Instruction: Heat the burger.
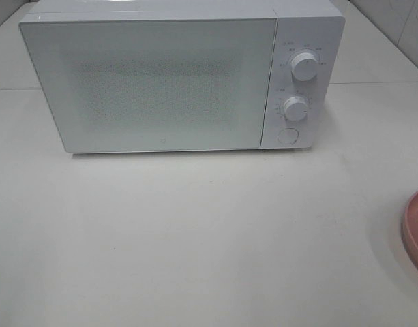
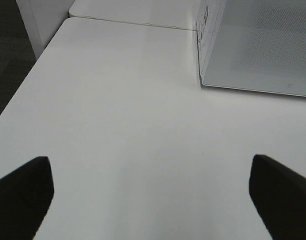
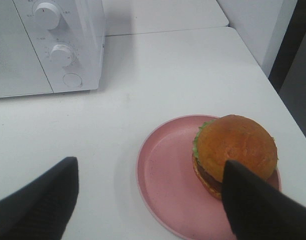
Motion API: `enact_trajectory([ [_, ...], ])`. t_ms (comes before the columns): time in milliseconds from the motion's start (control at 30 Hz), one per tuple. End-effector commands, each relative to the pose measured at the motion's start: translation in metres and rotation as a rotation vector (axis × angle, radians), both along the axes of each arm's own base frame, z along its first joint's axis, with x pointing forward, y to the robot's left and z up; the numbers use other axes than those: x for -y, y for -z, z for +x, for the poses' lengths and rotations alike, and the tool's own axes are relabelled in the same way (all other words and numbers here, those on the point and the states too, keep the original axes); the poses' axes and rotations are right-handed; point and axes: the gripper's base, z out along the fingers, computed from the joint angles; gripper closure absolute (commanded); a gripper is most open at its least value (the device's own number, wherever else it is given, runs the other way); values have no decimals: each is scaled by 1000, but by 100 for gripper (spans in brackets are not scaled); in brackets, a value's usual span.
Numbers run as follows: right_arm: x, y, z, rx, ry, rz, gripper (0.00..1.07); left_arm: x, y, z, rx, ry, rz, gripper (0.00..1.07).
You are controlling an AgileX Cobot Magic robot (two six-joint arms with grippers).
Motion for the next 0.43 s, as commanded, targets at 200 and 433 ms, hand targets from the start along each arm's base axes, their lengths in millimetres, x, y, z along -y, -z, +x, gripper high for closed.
enact_trajectory([
  [200,0,0,-3,28,2,-4,31,0,1,-4,21,-3,3,4],
  [433,0,0,-3,28,2,-4,31,0,1,-4,20,-3,3,4],
])
